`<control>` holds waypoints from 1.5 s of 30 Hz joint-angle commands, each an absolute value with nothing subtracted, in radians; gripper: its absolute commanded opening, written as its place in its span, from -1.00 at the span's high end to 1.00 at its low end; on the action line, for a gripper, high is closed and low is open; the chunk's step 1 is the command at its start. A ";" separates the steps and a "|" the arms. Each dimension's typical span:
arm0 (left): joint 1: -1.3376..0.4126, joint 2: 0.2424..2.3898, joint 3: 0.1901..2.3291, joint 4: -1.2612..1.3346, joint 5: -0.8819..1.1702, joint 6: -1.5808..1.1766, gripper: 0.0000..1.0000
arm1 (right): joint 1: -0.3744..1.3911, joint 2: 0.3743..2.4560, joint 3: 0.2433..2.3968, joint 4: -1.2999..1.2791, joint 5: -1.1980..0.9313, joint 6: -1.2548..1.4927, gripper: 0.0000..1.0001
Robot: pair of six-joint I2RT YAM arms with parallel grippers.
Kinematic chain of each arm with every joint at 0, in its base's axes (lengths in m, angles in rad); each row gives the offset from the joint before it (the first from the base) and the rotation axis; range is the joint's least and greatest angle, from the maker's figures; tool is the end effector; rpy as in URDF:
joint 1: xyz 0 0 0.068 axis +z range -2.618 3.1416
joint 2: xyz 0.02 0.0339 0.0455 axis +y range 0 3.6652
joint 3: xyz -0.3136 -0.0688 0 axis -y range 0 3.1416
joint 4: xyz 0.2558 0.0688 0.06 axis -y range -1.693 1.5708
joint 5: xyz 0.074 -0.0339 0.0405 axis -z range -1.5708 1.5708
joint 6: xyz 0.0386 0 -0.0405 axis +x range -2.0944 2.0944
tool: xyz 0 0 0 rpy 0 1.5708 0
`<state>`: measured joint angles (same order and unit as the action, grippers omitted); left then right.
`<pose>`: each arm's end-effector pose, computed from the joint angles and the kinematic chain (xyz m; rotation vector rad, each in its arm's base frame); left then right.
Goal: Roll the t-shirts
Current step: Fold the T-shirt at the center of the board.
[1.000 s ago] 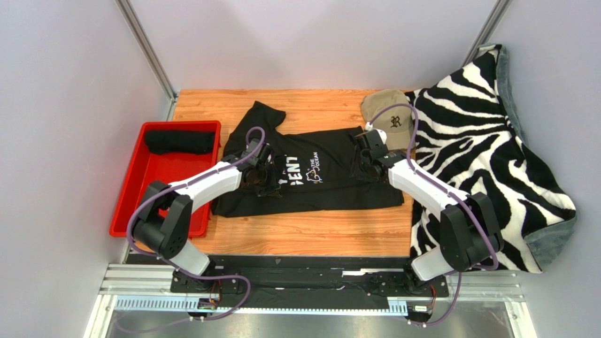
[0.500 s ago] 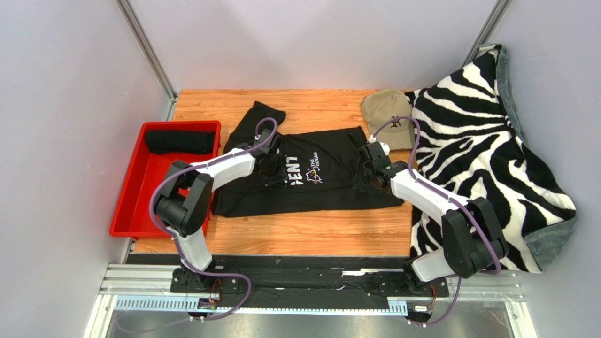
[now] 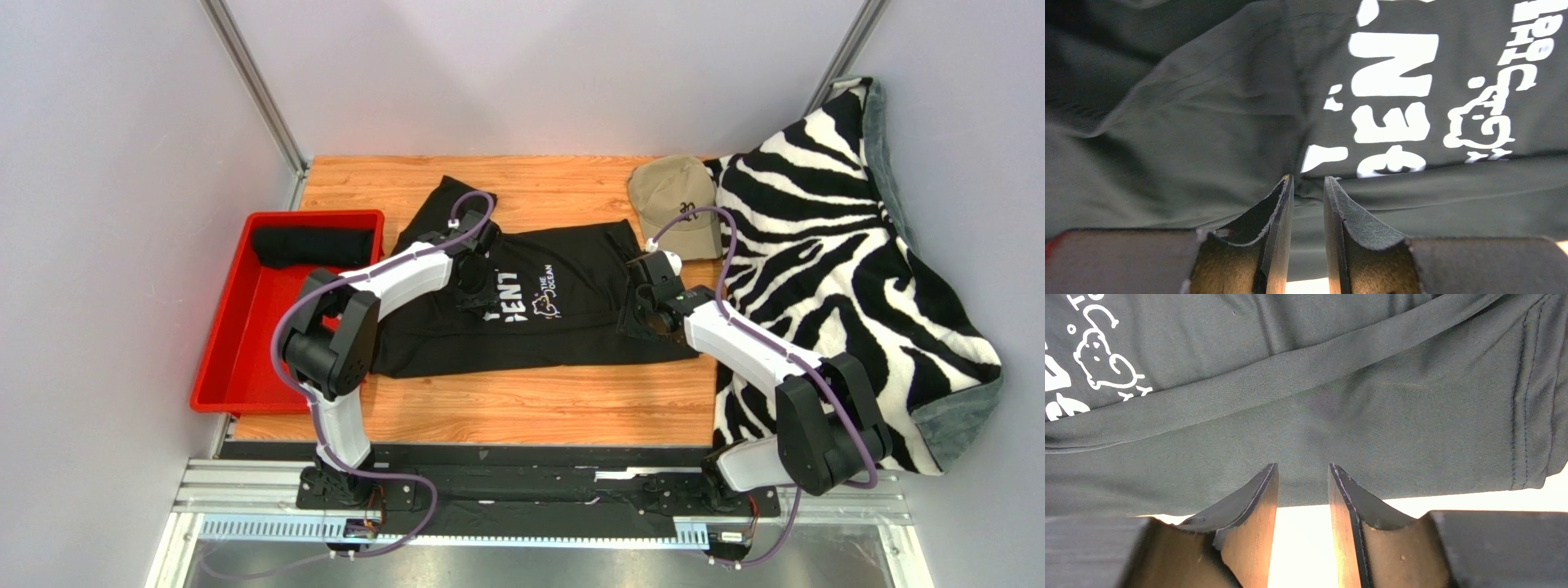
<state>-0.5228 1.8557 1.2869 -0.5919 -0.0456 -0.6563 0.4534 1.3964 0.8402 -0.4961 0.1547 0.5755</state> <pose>0.3482 -0.1986 0.2240 -0.1974 2.7564 -0.2672 0.2454 0.1130 0.2408 0.2129 2.6032 0.1646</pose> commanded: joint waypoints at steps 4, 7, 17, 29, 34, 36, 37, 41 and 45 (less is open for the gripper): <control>-0.546 1.815 1.295 -0.675 -0.153 -0.580 0.27 | 0.454 1.387 0.845 -0.445 0.150 0.571 0.21; -0.549 1.821 1.302 -0.677 -0.152 -0.580 0.19 | 0.454 1.391 0.842 -0.440 0.146 0.575 0.21; -0.557 1.847 1.338 -0.689 -0.173 -0.575 0.20 | 0.454 1.396 0.831 -0.425 0.146 0.577 0.21; -0.557 1.893 1.354 -0.701 -0.215 -0.571 0.21 | 0.454 1.407 0.830 -0.417 0.149 0.575 0.21; -0.557 1.913 1.379 -0.706 -0.222 -0.574 0.43 | 0.454 1.413 0.830 -0.414 0.150 0.577 0.21; -0.557 1.914 1.390 -0.710 -0.230 -0.577 0.66 | 0.451 1.414 0.830 -0.414 0.152 0.577 0.21; -0.557 1.916 1.396 -0.712 -0.245 -0.578 0.85 | 0.453 1.416 0.833 -0.414 0.158 0.578 0.21; -0.557 1.914 1.430 -0.729 -0.270 -0.571 1.00 | 0.446 1.428 0.845 -0.414 0.161 0.580 0.21; -0.555 1.928 1.466 -0.758 -0.302 -0.560 1.00 | 0.434 1.436 0.862 -0.416 0.176 0.574 0.21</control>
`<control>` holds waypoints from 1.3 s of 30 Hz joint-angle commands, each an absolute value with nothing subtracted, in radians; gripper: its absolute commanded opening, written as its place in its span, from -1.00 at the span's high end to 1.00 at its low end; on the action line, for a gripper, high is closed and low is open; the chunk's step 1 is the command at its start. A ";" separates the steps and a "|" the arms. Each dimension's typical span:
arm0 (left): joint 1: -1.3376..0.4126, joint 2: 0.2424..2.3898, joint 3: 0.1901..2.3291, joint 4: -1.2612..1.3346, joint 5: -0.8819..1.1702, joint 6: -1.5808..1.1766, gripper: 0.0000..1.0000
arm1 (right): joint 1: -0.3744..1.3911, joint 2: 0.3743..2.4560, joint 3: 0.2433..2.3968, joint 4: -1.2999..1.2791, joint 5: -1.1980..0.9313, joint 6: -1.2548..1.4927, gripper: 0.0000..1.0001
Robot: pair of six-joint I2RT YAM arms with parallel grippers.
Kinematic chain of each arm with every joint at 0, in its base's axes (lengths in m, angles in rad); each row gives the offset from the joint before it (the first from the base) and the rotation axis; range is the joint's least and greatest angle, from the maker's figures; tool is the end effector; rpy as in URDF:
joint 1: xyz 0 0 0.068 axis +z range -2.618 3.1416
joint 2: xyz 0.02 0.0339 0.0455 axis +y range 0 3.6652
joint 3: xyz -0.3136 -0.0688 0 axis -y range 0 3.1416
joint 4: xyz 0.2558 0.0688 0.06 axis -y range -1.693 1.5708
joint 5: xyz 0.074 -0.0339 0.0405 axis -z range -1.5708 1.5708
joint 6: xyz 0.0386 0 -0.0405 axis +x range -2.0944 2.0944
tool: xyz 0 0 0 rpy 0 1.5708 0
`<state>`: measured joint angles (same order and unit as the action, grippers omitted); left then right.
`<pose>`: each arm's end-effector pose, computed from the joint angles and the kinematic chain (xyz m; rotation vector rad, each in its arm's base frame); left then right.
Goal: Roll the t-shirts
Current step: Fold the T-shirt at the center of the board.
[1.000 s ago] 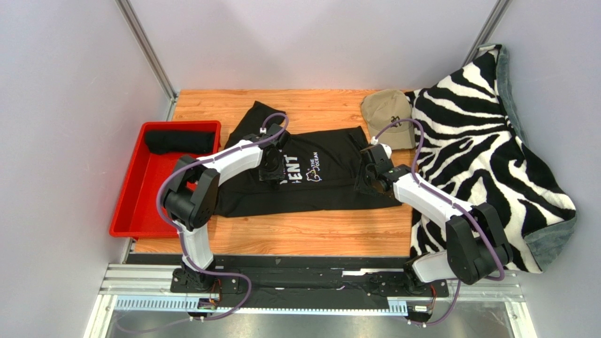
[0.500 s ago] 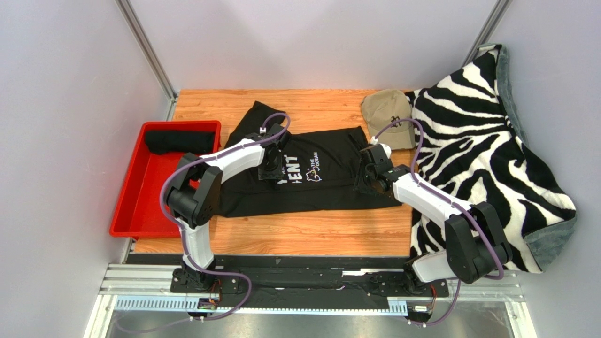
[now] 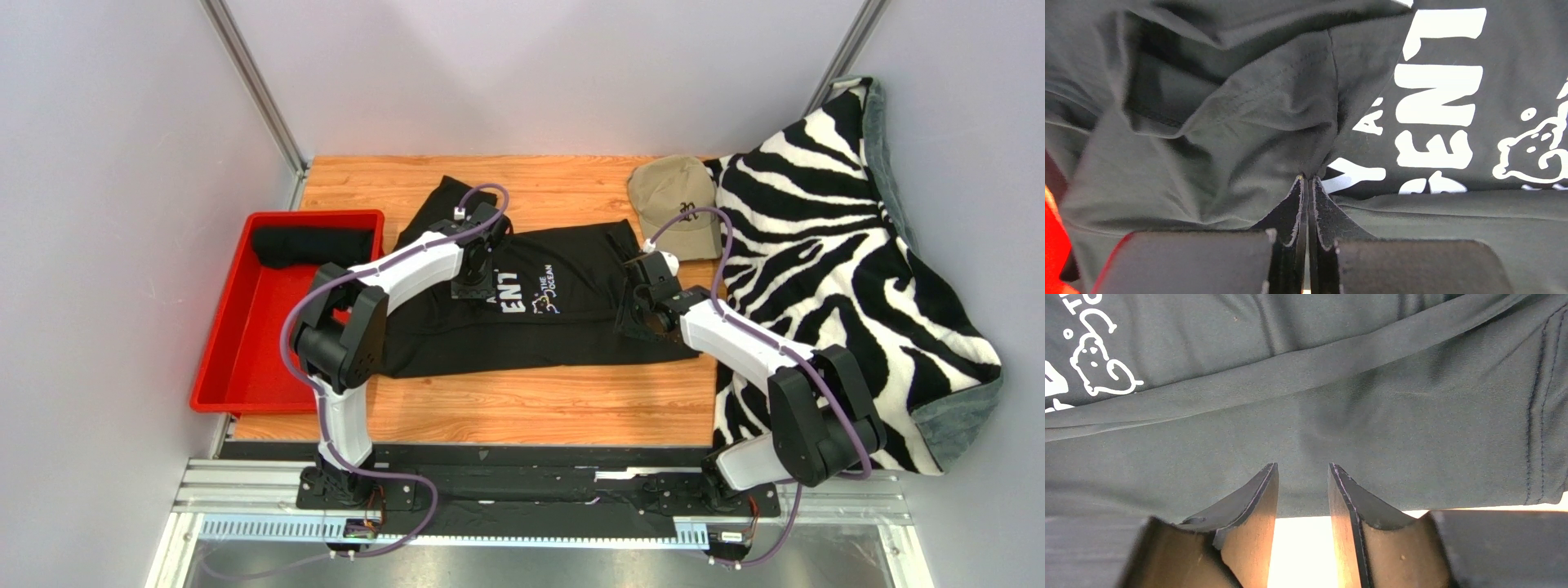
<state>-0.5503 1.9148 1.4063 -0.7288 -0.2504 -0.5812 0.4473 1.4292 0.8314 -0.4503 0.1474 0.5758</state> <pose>0.3586 -0.2088 0.2313 -0.0999 2.7264 0.0437 0.2522 0.1147 0.2324 0.2190 2.6016 0.1737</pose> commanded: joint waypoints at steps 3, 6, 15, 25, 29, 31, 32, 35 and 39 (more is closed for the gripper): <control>-0.551 1.934 1.470 -0.758 -0.302 -0.557 1.00 | 0.414 1.454 0.887 -0.420 0.186 0.569 0.21; -0.543 1.945 1.476 -0.759 -0.293 -0.560 1.00 | 0.388 1.480 0.917 -0.422 0.189 0.566 0.21; -0.506 1.988 1.509 -0.767 -0.261 -0.565 1.00 | 0.362 1.588 1.017 -0.442 0.225 0.535 0.22; -0.486 2.008 1.528 -0.769 -0.239 -0.551 1.00 | 0.362 1.561 0.936 -0.403 0.230 0.531 0.28; -0.485 1.994 1.525 -0.764 -0.229 -0.546 1.00 | 0.350 1.614 0.974 -0.402 0.236 0.520 0.28; -0.482 1.971 1.525 -0.765 -0.218 -0.543 0.94 | 0.308 1.640 0.998 -0.408 0.221 0.520 0.28; -0.482 1.945 1.522 -0.765 -0.213 -0.543 0.63 | 0.292 1.666 1.023 -0.419 0.222 0.520 0.28; -0.480 1.863 1.496 -0.758 -0.190 -0.549 0.13 | 0.235 1.693 1.055 -0.454 0.212 0.532 0.26; -0.468 1.735 1.366 -0.713 -0.147 -0.592 -0.02 | 0.233 1.623 1.020 -0.474 0.212 0.548 0.16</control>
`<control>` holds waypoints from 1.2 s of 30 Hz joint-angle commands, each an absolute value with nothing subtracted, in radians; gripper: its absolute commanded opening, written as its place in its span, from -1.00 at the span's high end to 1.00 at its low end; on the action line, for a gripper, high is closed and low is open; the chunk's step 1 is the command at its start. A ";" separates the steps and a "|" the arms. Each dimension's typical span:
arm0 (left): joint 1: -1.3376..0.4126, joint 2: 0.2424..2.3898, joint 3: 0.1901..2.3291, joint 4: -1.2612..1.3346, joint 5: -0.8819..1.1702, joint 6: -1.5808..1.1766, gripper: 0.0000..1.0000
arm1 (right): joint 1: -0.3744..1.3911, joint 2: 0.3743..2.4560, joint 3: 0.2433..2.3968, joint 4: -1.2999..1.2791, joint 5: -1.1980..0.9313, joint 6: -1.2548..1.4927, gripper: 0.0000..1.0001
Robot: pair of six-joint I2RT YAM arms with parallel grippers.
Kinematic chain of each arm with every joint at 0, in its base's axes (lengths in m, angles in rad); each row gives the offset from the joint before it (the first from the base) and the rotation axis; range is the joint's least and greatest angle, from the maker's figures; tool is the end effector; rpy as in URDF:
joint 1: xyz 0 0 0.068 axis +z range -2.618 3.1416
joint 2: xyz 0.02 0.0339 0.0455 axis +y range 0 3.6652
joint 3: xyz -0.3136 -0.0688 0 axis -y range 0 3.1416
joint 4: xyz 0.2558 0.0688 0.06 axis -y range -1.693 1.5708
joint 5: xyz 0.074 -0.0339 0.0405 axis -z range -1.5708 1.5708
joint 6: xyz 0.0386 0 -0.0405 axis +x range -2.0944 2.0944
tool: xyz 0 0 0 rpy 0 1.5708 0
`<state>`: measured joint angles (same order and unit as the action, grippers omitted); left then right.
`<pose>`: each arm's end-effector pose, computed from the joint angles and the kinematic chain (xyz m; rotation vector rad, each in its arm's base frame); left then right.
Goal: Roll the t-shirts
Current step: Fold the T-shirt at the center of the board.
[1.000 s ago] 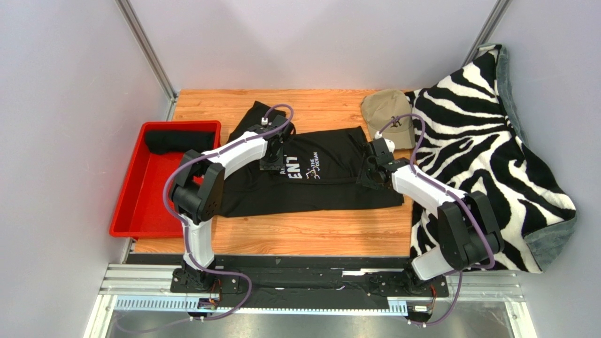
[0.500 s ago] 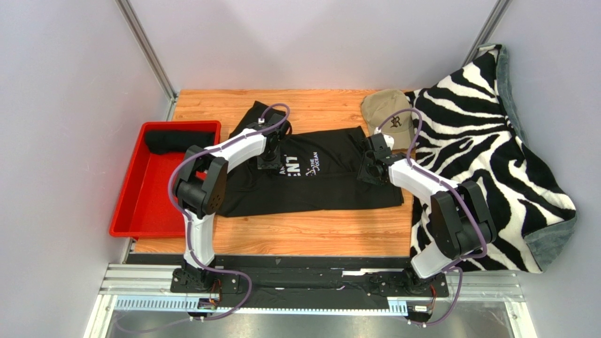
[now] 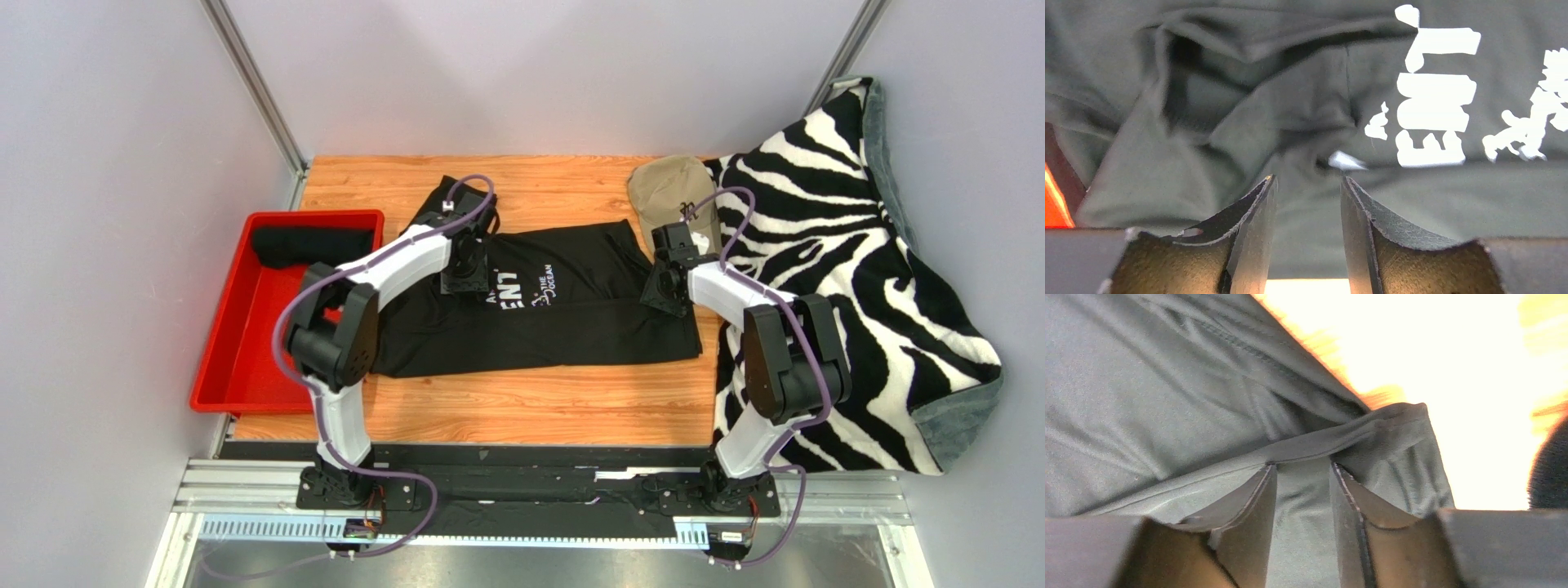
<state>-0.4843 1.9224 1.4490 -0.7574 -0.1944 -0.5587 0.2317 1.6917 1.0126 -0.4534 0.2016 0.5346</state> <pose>0.3755 -0.1891 0.2392 -0.1484 2.7478 -0.0027 0.3346 0.0710 0.2096 0.4608 2.6220 -0.0281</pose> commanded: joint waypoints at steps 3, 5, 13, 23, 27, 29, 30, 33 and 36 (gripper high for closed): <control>-0.437 1.668 1.255 -0.669 -0.083 -0.666 0.07 | 0.245 1.530 0.954 -0.477 0.235 0.575 0.05; -0.431 1.638 1.204 -0.621 -0.046 -0.715 0.37 | 0.245 1.485 0.913 -0.471 0.239 0.597 0.04; -0.431 1.629 1.005 -0.477 -0.034 -0.868 0.91 | 0.199 1.482 0.789 -0.454 0.255 0.667 0.12; -0.446 1.658 0.894 -0.520 -0.090 -0.937 0.92 | 0.100 1.499 0.703 -0.567 0.189 0.833 0.07; -0.457 1.646 0.839 -0.529 -0.077 -0.954 0.92 | 0.054 1.410 0.658 -0.629 0.181 0.882 0.07; -0.463 1.629 0.822 -0.532 -0.066 -0.965 0.91 | 0.037 1.370 0.640 -0.676 0.179 0.903 0.07; -0.465 1.621 0.806 -0.537 -0.063 -0.965 0.91 | 0.026 1.353 0.635 -0.693 0.183 0.910 0.07; -0.472 1.597 0.778 -0.548 -0.045 -0.971 0.91 | 0.018 1.278 0.614 -0.747 0.192 0.933 0.06; -0.485 1.560 0.749 -0.563 -0.032 -0.976 0.91 | 0.020 1.203 0.589 -0.796 0.186 0.951 0.06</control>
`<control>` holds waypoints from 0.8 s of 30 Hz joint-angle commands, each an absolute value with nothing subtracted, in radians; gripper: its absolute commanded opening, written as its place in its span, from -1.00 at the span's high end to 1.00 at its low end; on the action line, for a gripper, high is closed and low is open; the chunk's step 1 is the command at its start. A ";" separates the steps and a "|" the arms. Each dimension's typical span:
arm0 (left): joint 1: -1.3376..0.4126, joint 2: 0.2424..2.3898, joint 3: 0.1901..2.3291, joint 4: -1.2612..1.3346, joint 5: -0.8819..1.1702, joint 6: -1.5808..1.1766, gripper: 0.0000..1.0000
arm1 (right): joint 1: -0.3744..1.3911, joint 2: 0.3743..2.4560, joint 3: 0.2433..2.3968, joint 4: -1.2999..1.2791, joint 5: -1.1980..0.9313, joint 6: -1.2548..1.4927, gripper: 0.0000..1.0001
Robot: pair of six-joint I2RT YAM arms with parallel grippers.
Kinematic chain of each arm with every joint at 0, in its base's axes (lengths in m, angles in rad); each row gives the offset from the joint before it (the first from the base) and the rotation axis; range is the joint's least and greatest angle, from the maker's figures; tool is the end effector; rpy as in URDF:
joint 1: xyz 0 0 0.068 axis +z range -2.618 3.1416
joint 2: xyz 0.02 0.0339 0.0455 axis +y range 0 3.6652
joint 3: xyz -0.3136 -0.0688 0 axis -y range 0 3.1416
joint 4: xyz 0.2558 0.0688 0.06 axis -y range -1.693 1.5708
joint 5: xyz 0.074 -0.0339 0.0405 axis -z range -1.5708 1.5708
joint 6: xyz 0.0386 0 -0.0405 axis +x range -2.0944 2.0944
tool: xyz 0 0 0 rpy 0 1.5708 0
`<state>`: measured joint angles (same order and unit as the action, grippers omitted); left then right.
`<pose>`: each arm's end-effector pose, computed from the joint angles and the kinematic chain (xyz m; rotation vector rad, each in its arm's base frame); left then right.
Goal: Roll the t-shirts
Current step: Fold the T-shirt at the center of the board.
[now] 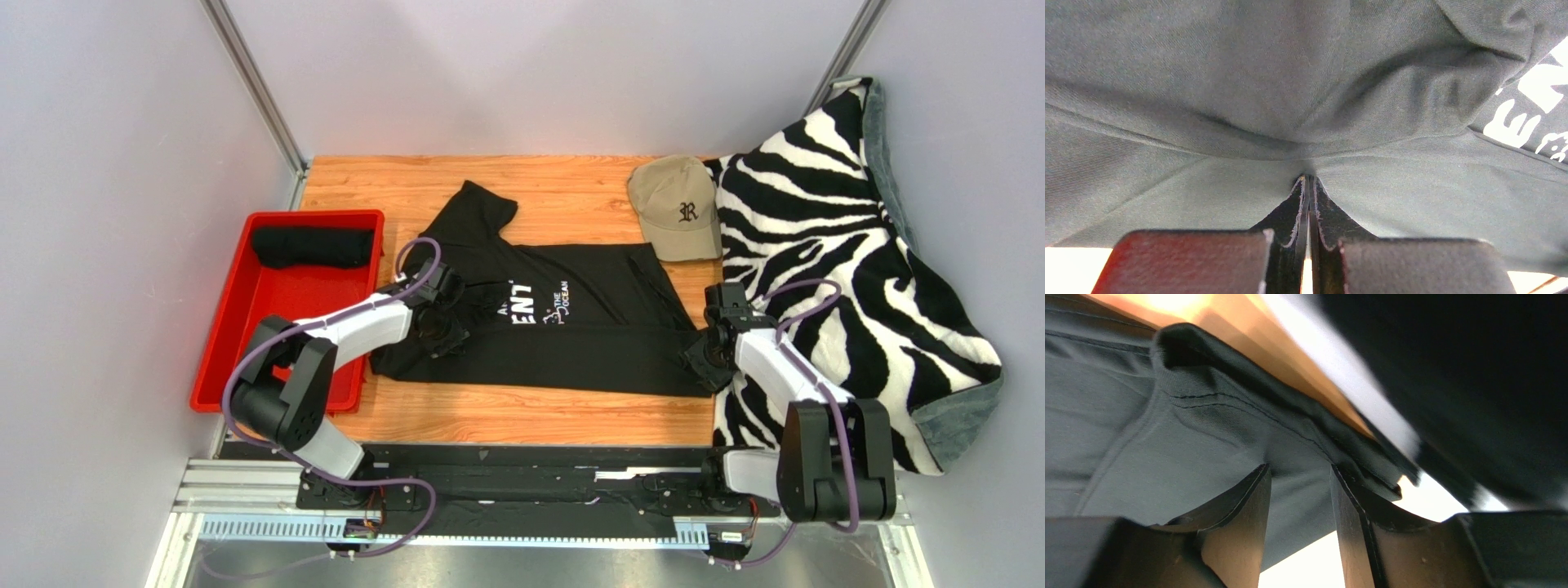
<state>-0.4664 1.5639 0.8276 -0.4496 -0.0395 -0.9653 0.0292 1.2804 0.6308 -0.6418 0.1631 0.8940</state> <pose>0.2597 -0.1290 0.1954 -0.7038 2.7188 -0.3173 0.2012 -0.0004 0.1993 1.2109 2.5464 -0.0297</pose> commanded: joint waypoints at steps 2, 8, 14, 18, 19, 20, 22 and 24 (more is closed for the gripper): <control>-0.494 1.522 0.723 -0.571 -0.026 -0.985 0.90 | 0.018 1.140 0.578 -0.825 0.184 0.950 0.06; -0.491 1.408 0.817 -0.673 -0.090 -0.930 0.73 | 0.082 1.045 0.727 -0.769 0.180 0.790 0.08; -0.411 1.471 1.127 -0.704 -0.043 -0.795 0.49 | 0.201 1.271 1.012 -0.612 0.180 0.612 0.05; -0.344 1.613 1.369 -0.707 -0.006 -0.711 0.43 | 0.250 1.596 1.295 -0.578 0.195 0.493 0.10; -0.338 1.681 1.469 -0.712 0.014 -0.692 0.43 | 0.255 1.648 1.340 -0.603 0.198 0.482 0.10; -0.333 1.718 1.520 -0.716 0.017 -0.666 0.43 | 0.258 1.705 1.389 -0.617 0.192 0.462 0.14; -0.325 1.826 1.676 -0.736 0.009 -0.594 0.40 | 0.261 1.819 1.484 -0.644 0.196 0.454 0.19; -0.321 1.902 1.777 -0.761 0.003 -0.520 0.36 | 0.264 1.864 1.518 -0.650 0.195 0.442 0.19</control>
<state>-0.3283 1.7576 1.5879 -0.7036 -0.0132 -0.7013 0.2558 1.7714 1.4277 -0.6155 0.1822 0.5270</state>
